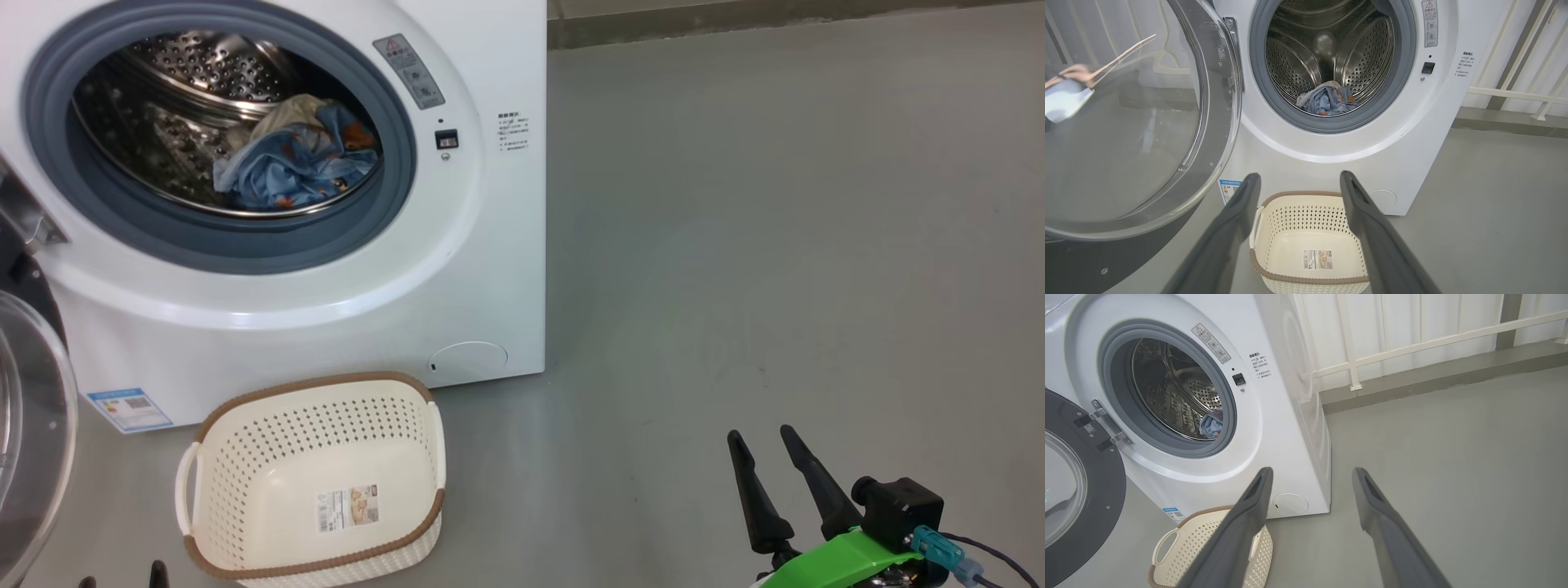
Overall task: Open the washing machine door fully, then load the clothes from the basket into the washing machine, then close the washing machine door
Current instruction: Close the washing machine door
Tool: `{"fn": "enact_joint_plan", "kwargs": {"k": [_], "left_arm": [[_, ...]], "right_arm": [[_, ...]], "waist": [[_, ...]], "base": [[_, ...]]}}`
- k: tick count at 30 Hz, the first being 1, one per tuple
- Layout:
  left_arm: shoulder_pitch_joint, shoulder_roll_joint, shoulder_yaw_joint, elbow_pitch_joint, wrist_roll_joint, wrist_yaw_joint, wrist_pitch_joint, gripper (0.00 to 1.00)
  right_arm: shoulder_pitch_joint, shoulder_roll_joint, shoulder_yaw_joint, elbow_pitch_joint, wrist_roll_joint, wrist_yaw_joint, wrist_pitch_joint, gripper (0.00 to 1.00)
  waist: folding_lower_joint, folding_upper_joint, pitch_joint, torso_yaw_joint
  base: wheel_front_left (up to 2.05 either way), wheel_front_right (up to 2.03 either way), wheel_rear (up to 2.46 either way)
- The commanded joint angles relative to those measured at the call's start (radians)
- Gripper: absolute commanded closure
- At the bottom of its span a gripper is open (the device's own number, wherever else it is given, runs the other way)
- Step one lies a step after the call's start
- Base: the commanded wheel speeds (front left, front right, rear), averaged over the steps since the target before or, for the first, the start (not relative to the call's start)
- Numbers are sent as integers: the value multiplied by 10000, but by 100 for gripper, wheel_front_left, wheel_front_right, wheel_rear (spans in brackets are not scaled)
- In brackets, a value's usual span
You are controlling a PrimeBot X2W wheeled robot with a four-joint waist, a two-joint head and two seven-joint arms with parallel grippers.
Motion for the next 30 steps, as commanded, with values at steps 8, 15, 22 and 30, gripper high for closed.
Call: {"fn": "enact_joint_plan", "kwargs": {"k": [8, 15, 22, 30], "left_arm": [[-512, 130, 224, -11, 19, -27, -63, 0], [-426, 136, 199, -71, -2, -27, -63, 0], [-407, 46, 411, 60, -48, -27, -63, 0], [-368, -18, 641, 184, 31, -27, -63, 0]], "right_arm": [[-153, -24, 128, -202, -11, 62, -49, 0], [-155, -24, 118, -216, -217, 62, -49, 0], [-111, -24, 124, -195, -355, 62, -49, 0], [-80, -24, 175, -222, -623, 62, -49, 0]], "waist": [[0, 0, -40, 198], [0, 0, -108, 420], [0, 0, -237, 1008], [0, 0, -328, 1732]], "base": [[-16, 16, 0], [0, 0, 0], [0, 0, 0], [0, 0, 0]]}}
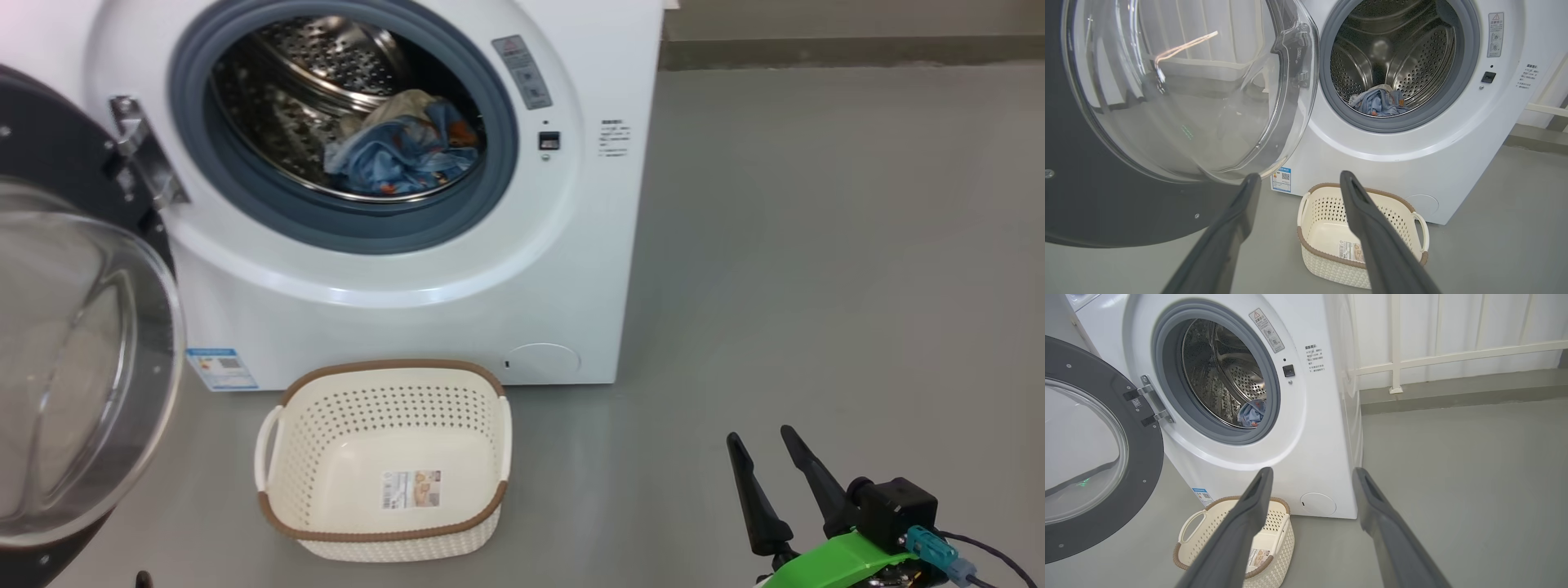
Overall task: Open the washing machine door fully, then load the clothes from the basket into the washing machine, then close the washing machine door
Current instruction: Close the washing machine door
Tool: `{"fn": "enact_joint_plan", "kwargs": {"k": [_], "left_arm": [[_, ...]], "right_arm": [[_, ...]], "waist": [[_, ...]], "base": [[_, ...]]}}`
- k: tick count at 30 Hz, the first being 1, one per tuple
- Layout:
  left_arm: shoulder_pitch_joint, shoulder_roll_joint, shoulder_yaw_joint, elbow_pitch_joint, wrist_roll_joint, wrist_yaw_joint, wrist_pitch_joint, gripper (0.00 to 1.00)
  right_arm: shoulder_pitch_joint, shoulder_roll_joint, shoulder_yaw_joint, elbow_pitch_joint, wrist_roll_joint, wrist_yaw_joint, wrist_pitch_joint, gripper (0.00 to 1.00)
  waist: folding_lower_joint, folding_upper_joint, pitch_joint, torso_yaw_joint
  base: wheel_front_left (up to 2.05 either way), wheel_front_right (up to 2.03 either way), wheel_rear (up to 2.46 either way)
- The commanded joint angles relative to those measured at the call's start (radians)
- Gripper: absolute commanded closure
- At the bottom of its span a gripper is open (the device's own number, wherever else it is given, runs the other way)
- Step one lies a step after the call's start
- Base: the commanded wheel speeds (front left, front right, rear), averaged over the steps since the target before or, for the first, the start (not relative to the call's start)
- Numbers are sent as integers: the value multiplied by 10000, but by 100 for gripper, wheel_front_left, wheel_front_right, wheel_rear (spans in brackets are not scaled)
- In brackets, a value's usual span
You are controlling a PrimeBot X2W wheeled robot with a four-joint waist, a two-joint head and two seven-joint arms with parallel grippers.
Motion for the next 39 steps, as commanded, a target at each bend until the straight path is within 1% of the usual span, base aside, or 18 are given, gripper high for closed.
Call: {"fn": "enact_joint_plan", "kwargs": {"k": [1, 11, 29, 31, 39], "left_arm": [[-324, 70, 389, -170, 72, -27, -63, 0], [-295, 17, 666, -110, 141, -27, -63, 0], [-241, -17, 1017, 169, 93, -16, -63, 0], [-230, -18, 1040, 210, 79, 6, -63, 0], [-235, -19, 1158, 266, -126, 76, -63, 0]], "right_arm": [[-82, -24, 282, -248, -141, 62, -49, 0], [8, -24, 269, -390, -566, 62, -49, 0], [135, -24, 243, -515, -619, 62, -49, 0], [135, -24, 249, -512, -620, 62, -49, 0], [-133, -24, 457, -423, -709, 62, -49, 0]], "waist": [[0, 0, -66, 347], [0, 0, -185, 1461], [0, 0, -456, 3424], [0, 0, -473, 3587], [0, 0, -309, 3747]], "base": [[0, 0, 0], [0, 0, 0], [0, 0, 0], [0, 0, 0], [0, 0, 0]]}}
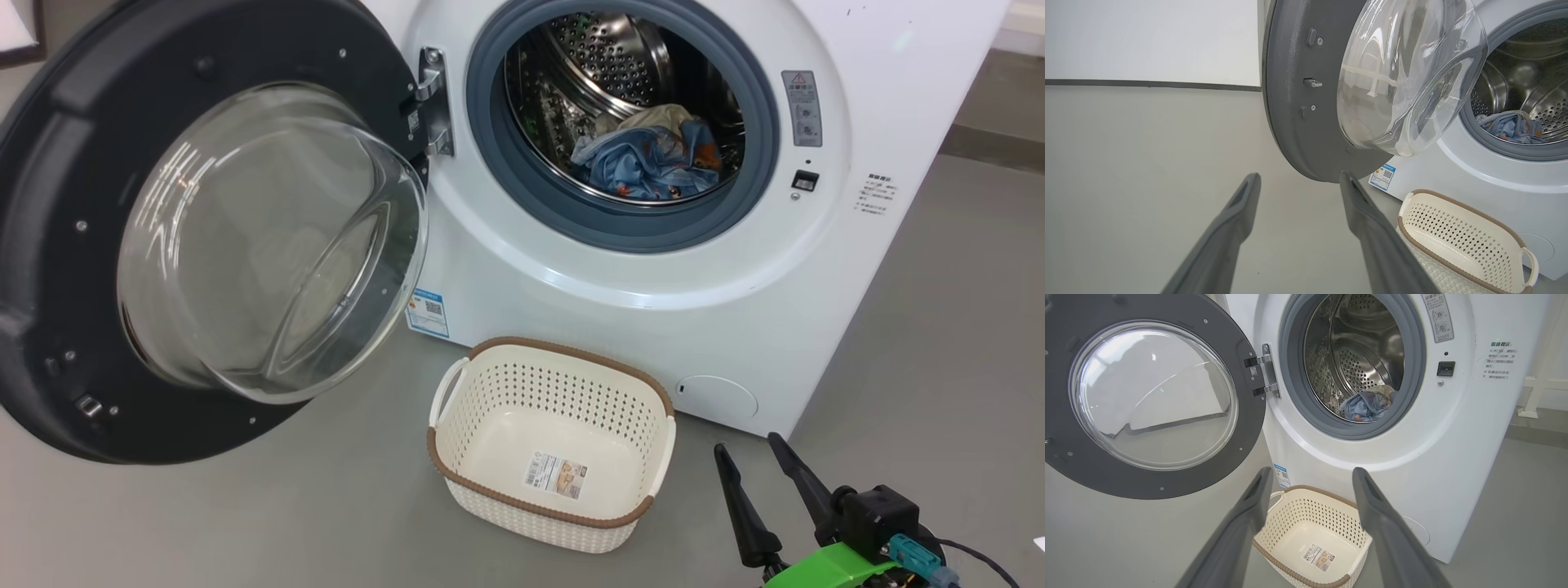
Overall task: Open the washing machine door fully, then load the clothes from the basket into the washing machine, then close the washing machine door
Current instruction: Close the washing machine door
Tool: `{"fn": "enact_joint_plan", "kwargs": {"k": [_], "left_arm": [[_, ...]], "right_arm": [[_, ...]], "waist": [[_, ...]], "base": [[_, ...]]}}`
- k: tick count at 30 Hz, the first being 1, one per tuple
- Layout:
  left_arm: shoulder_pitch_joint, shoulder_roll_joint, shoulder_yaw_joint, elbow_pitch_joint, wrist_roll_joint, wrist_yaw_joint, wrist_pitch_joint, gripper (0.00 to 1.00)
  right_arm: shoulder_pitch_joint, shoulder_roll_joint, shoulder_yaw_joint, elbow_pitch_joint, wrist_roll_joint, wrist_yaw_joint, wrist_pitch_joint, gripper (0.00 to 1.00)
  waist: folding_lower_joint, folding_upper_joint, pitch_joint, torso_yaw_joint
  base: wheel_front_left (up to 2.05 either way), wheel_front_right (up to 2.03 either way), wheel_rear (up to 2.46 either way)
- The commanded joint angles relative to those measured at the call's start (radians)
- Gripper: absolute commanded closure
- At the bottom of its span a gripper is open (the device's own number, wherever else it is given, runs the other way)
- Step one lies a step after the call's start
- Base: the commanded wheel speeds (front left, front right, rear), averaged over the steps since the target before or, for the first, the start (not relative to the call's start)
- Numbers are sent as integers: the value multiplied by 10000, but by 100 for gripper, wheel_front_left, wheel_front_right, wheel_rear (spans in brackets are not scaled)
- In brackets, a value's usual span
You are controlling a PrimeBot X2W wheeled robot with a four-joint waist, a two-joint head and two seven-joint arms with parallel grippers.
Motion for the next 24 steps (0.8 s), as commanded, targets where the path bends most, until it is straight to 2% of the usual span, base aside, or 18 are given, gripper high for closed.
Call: {"fn": "enact_joint_plan", "kwargs": {"k": [1, 19, 20, 21, 22, 24], "left_arm": [[-273, 90, 360, -193, -94, 78, -63, 0], [-195, 90, 412, -135, -306, 200, -63, 0], [-194, 90, 410, -130, -315, 197, -63, 8], [-194, 90, 400, -120, -330, 189, -63, 69], [-190, 90, 379, -105, -341, 173, -63, 100], [-193, 90, 366, -96, -369, 142, -63, 100]], "right_arm": [[-366, -33, 274, -180, -120, 62, -49, 0], [-575, -33, 396, 45, -188, 62, -49, 0], [-569, -33, 393, 38, -183, 62, -49, 0], [-563, -33, 386, 31, -178, 62, -49, 0], [-559, -33, 380, 27, -172, 62, -49, 0], [-554, -33, 370, 24, -157, 62, -49, 0]], "waist": [[0, 0, 66, 58], [0, 0, 114, 89], [0, 0, 114, 89], [0, 0, 115, 90], [0, 0, 116, 90], [0, 0, 121, 94]], "base": [[0, 0, 0], [0, 0, 0], [0, 0, 0], [0, 0, 0], [0, 0, 0], [0, 0, 0]]}}
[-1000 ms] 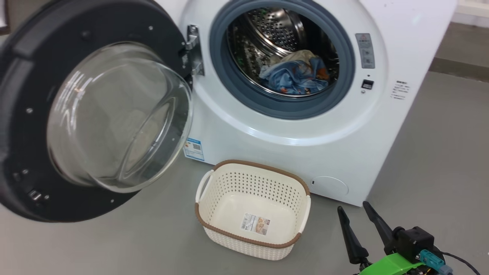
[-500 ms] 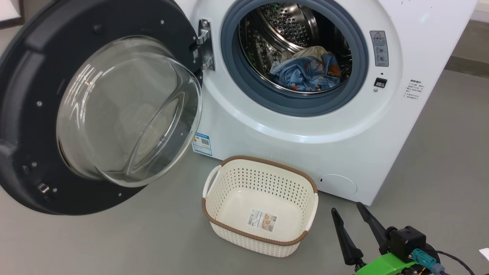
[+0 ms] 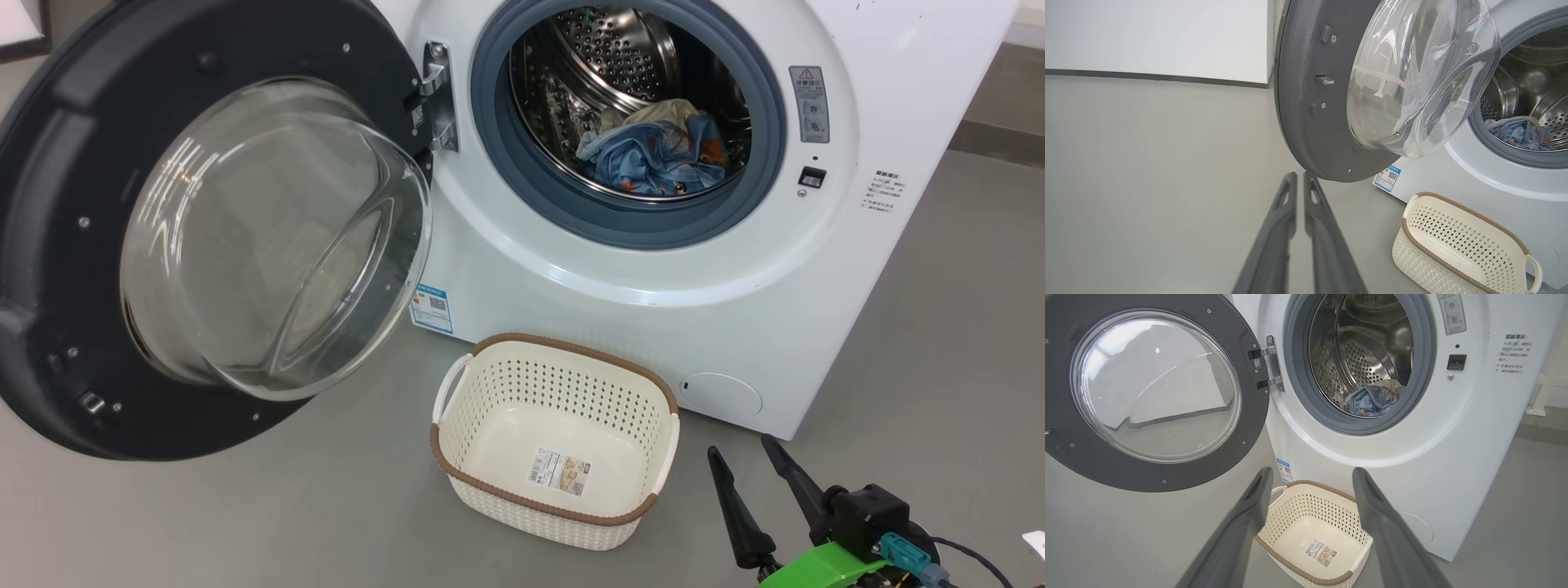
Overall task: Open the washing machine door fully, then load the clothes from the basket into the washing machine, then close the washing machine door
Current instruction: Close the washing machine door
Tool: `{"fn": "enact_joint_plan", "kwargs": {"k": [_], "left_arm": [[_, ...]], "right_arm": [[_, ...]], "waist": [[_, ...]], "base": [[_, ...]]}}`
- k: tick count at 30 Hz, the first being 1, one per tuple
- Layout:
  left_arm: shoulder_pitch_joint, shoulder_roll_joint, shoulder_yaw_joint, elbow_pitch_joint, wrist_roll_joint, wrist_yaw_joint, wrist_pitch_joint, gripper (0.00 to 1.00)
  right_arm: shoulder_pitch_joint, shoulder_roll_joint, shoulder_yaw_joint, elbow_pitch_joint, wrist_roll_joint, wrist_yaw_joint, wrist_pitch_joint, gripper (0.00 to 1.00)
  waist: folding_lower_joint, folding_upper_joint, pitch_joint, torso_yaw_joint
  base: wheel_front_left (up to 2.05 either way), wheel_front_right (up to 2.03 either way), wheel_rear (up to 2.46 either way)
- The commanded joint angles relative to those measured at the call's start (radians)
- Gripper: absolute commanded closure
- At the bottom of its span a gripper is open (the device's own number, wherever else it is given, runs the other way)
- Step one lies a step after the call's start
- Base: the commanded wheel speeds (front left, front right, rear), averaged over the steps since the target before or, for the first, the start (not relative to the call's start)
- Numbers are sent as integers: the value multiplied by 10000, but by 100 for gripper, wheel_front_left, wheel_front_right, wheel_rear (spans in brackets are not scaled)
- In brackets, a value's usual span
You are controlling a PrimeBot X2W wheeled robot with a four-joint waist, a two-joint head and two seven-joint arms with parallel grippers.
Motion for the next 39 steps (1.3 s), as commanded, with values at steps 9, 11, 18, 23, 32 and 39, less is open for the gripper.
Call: {"fn": "enact_joint_plan", "kwargs": {"k": [9, 11, 18, 23, 32, 39], "left_arm": [[-448, 116, 823, -286, -589, -80, -63, 100], [-564, 116, 1007, -360, -752, -102, -63, 100], [-1118, 667, 1472, -486, -1291, -128, -63, 100], [-1599, 1433, 1430, -375, -1870, -130, -63, 100], [-3034, 2926, 1378, 588, -4732, -131, 380, 100], [-4461, 4269, 1183, 1910, -7078, -131, 1581, 100]], "right_arm": [[-404, -29, 197, -240, 111, 62, -49, 0], [-403, -29, 169, -227, 150, 62, -49, 0], [-337, -29, 142, -241, 279, 62, -49, 0], [-301, -29, 139, -215, 381, 62, -49, 0], [-199, -29, 127, -236, 435, 62, -49, 0], [-81, -29, 76, -260, 367, 62, -49, 0]], "waist": [[0, 0, 42, 13], [0, 0, 61, 13], [0, 0, 77, 0], [0, 0, 34, -34], [0, 0, -6, -100], [0, 0, 80, -155]], "base": [[0, 0, 0], [0, 0, 0], [0, 0, 0], [0, 0, 0], [0, 0, 0], [0, 0, 0]]}}
